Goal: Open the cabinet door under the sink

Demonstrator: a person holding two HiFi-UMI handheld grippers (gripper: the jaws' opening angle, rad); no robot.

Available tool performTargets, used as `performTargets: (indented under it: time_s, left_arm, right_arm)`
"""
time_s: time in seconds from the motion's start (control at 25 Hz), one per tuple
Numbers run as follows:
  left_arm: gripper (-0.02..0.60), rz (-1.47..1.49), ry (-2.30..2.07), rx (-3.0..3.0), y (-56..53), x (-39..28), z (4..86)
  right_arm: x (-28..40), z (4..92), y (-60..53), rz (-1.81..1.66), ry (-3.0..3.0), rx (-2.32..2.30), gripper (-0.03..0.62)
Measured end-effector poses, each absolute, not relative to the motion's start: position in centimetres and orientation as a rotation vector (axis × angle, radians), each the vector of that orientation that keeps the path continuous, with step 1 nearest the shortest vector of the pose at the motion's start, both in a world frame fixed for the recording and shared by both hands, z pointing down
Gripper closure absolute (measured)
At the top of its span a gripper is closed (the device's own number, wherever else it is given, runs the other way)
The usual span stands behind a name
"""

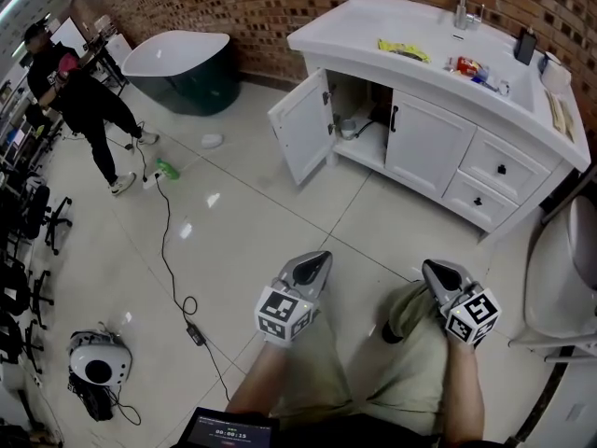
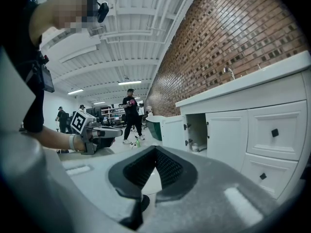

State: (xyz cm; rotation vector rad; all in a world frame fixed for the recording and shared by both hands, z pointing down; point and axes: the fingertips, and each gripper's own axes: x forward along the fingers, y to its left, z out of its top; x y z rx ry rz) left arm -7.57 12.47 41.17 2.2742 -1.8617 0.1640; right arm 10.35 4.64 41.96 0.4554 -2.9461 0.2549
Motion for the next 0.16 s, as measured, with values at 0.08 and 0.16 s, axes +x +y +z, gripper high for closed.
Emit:
performTargets:
  time_s: [0.08,0.16]
  left_arm:
    - [0.565,0.164,-1.862,2.274,12.43,-7.52,41.19]
    - [0.565,0.164,-1.863,2.275,12.36,-7.39,41.25]
  right_arm:
    - [10.45,41.91,4.58,0.253,-2.948,0.456,0.602]
    - [10.65,42.03,4.47,0.253,-2.951,0.456,0.602]
